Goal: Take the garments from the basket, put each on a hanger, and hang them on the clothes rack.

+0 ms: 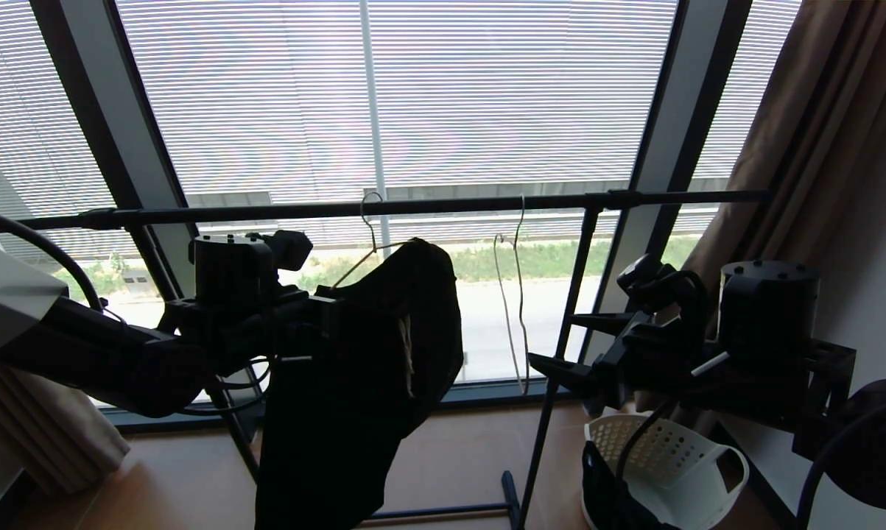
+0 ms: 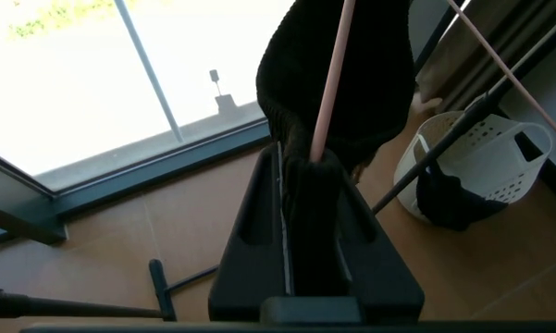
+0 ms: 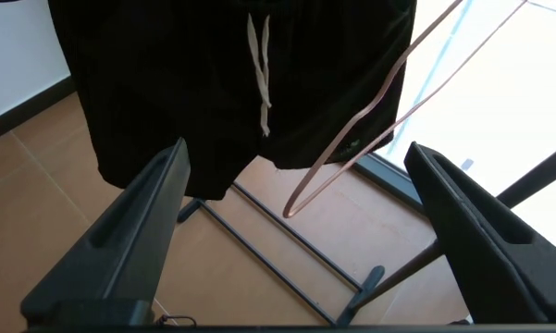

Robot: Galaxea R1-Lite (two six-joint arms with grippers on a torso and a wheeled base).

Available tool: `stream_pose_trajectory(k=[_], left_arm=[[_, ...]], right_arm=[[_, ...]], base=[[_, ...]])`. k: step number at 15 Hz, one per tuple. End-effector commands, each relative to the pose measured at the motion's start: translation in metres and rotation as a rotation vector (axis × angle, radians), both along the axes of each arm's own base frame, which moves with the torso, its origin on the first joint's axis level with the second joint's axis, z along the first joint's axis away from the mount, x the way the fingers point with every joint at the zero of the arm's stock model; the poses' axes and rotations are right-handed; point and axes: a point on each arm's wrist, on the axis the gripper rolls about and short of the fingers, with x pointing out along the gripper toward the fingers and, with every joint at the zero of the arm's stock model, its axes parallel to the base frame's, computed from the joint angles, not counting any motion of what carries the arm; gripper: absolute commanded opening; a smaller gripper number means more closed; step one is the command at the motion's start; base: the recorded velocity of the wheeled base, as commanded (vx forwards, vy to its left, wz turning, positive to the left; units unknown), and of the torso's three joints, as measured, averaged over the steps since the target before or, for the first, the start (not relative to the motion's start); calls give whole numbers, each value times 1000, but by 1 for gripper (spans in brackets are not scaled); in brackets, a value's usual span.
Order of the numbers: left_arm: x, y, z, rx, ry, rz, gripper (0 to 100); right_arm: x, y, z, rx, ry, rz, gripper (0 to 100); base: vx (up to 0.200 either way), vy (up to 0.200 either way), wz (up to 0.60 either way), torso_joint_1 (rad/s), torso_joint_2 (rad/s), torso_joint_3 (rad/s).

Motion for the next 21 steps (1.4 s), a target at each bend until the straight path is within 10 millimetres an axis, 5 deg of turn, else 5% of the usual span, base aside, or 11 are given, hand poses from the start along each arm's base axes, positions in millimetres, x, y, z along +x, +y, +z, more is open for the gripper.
stream_pose_trajectory(k=[1, 2, 3, 6, 12, 16, 21], left_arm=[[-1, 0, -1, 1, 5, -2, 0], [-1, 0, -2, 2, 8, -2, 0], [-1, 0, -2, 2, 8, -2, 100], [-12, 3, -1, 6, 18, -4, 100], [-67, 18, 25, -3, -25, -13, 100], [-122, 34, 37, -10, -66, -16, 100], [-214, 58, 22, -11, -115, -162, 100]], right_arm=[[0, 0, 0, -1, 1, 1, 100], [0, 0, 0, -1, 1, 1, 100], [0, 1, 0, -1, 1, 3, 100], [0, 0, -1, -1, 1, 1, 100], [-15, -6, 19, 25, -59, 3, 100], [-55, -26, 53, 69, -176, -26, 100], [-127, -65, 49, 48, -268, -274, 100]], base=[[0, 0, 0, 0, 0, 0], [0, 0, 0, 0, 0, 0], [0, 0, 0, 0, 0, 0], [0, 0, 0, 0, 0, 0], [0, 0, 0, 0, 0, 0], [0, 0, 0, 0, 0, 0], [0, 0, 0, 0, 0, 0]])
